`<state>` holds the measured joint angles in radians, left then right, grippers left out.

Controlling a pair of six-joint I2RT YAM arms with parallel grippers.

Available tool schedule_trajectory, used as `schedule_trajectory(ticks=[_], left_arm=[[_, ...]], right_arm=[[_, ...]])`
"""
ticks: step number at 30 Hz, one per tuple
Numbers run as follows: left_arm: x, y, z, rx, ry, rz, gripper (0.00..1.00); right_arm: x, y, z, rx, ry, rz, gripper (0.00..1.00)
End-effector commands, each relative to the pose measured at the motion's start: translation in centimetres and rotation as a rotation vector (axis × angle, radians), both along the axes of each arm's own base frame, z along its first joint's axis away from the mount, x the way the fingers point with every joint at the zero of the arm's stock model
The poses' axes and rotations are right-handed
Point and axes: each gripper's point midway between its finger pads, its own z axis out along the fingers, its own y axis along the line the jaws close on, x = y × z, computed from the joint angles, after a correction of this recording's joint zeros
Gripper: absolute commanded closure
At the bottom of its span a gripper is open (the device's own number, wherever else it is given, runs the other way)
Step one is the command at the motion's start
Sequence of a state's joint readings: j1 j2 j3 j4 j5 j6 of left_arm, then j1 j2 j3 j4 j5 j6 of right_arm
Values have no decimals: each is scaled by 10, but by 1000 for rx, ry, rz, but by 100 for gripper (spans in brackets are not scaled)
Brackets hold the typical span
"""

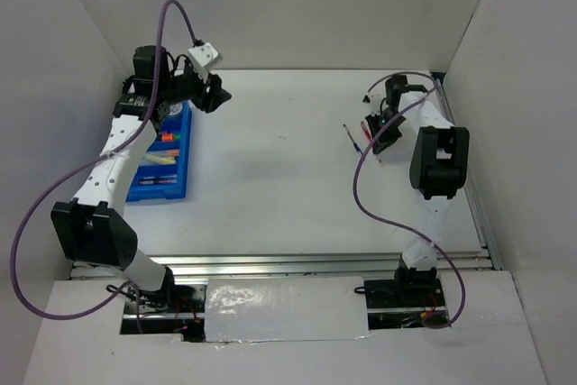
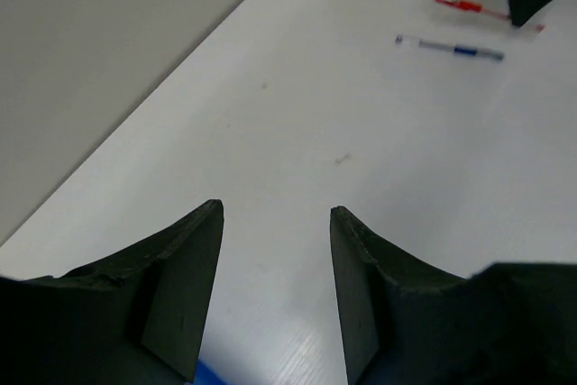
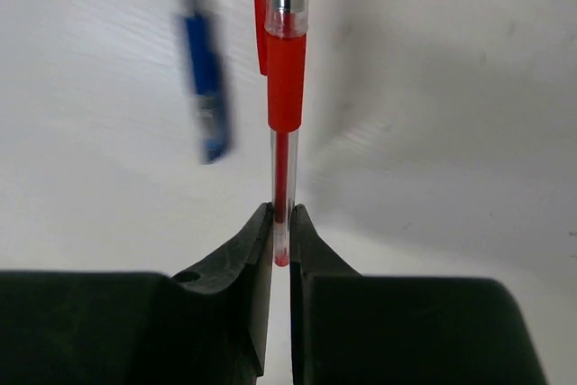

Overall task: Sort the stationery into containers
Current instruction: Pick up the pen from the center of the board.

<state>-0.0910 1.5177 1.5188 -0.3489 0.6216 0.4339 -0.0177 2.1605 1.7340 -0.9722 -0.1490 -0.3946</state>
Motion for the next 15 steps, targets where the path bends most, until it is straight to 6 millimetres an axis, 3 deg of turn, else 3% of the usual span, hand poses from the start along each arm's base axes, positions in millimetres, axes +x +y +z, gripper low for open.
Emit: schedule_trajectory(ticks=[1, 2, 3, 4, 6, 7, 8, 11, 15], left_arm=[[8, -34, 66, -368, 67, 6, 38], [8, -42, 82, -427, 42, -48, 38], [8, -49, 84, -477, 63, -78, 38], [4, -57, 90, -570, 136, -96, 39], [-2, -71, 105, -646, 118, -206, 39], [-8, -79, 109, -713, 181, -230, 39], [-8, -84, 120, -718, 160, -247, 38], [-10, -105, 127, -736, 153, -297, 39], [-21, -129, 139, -747, 136, -348, 38]], right_arm=[[44, 55, 146, 324, -385, 34, 100], [42, 81, 187, 445, -464, 97, 100], [46, 91, 212, 504, -521, 101, 100], [41, 112, 235, 554, -562, 147, 100], [36, 150, 273, 676, -622, 222, 100], [32, 164, 284, 716, -635, 247, 100], [26, 176, 297, 758, -650, 265, 100], [14, 224, 333, 911, -693, 313, 100], [-1, 259, 356, 996, -735, 381, 100]])
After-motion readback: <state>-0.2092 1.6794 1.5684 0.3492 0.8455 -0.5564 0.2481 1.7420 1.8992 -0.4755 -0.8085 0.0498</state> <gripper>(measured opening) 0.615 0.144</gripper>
